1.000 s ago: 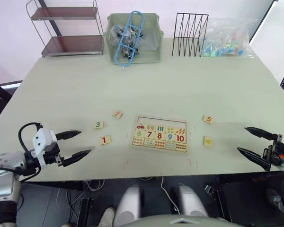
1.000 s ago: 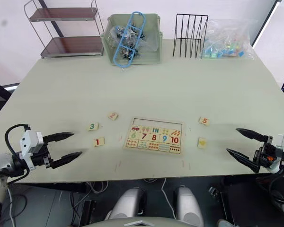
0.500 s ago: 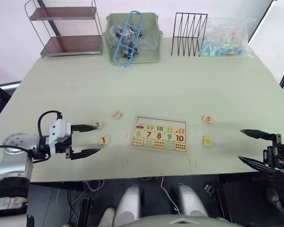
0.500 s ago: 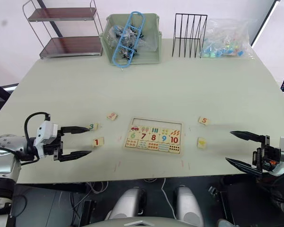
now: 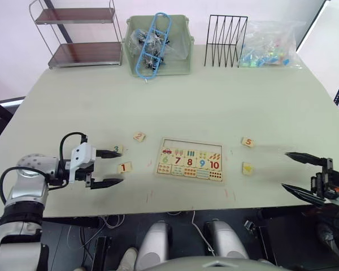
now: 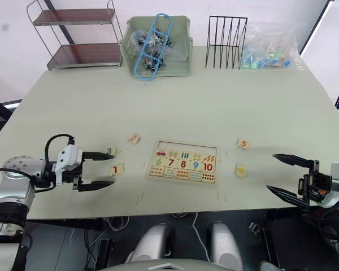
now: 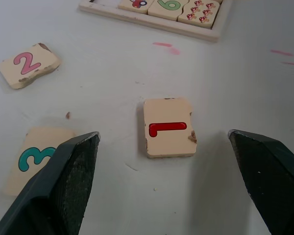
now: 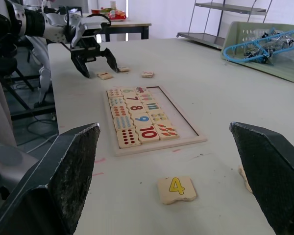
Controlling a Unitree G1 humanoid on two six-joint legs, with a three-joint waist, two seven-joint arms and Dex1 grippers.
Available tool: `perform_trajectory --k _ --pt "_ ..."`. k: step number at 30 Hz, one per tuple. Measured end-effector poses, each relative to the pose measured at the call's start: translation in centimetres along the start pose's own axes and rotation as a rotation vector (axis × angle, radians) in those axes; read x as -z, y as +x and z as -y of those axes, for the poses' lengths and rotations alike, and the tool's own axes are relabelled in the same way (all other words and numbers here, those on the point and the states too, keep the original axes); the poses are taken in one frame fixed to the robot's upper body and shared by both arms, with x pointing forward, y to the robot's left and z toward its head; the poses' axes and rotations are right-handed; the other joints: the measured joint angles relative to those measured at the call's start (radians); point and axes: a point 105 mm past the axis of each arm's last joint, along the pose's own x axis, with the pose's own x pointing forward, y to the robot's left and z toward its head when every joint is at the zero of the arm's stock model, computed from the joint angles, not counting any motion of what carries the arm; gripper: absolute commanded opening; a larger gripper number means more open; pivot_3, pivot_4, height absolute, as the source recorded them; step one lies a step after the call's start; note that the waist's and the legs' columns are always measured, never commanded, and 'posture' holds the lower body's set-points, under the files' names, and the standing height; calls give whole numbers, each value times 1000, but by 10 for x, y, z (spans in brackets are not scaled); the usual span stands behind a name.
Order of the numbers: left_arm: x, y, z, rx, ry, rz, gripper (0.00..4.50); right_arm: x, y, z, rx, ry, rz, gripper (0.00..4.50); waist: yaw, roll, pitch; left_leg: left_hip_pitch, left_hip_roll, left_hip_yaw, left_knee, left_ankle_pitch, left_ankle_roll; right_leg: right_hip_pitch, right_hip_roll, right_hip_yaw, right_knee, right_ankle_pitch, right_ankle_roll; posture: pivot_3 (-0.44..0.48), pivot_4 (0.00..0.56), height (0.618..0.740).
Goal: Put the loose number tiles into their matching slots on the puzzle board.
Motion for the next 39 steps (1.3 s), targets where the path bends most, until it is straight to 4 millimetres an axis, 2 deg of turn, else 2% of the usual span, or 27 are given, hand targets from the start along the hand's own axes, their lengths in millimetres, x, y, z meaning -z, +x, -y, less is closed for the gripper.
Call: perform_trajectory --k 7,10,13,14,16,17,26,30,39 --pt "1 1 -1 1 -5 -3 4500 3 -1 3 13 -15 11 4438 0 0 0 0 0 0 0 0 0 0 0 0 0 0 0 0 150 740" --pt "1 1 -2 2 -4 -3 3681 4 -2 5 18 -19 13 4500 0 0 0 0 0 0 0 0 0 0 0 0 0 0 0 0 150 740" --pt "1 3 -1 5 -4 -1 2382 6 -4 8 36 -21 18 4500 0 0 0 0 0 0 0 0 0 0 0 0 0 0 0 0 150 740" --pt "1 3 -1 6 -4 -1 2075 7 -4 9 41 -20 18 4500 0 0 0 0 0 0 0 0 0 0 0 0 0 0 0 0 150 740" --pt "0 3 -1 5 -4 2 1010 9 -6 10 52 -23 17 4500 0 0 0 0 0 0 0 0 0 0 0 0 0 0 0 0 150 740" --pt "0 3 -1 5 -4 3 905 9 -6 10 53 -23 17 4500 0 0 0 0 0 0 0 0 0 0 0 0 0 0 0 0 150 740" --pt "-1 5 1 30 20 -1 894 13 -12 7 71 -15 10 4500 0 0 0 0 0 0 0 0 0 0 0 0 0 0 0 0 150 740" --pt "-9 12 0 76 46 -1 894 15 -13 5 76 -6 6 4500 2 0 0 0 0 0 0 0 0 0 0 0 0 0 0 0 150 740" --pt "-65 10 -27 108 188 3 894 11 -6 -6 80 -1 16 4500 -1 0 1 0 -1 -1 1 0 0 0 1 0 1 0 0 0 150 740"
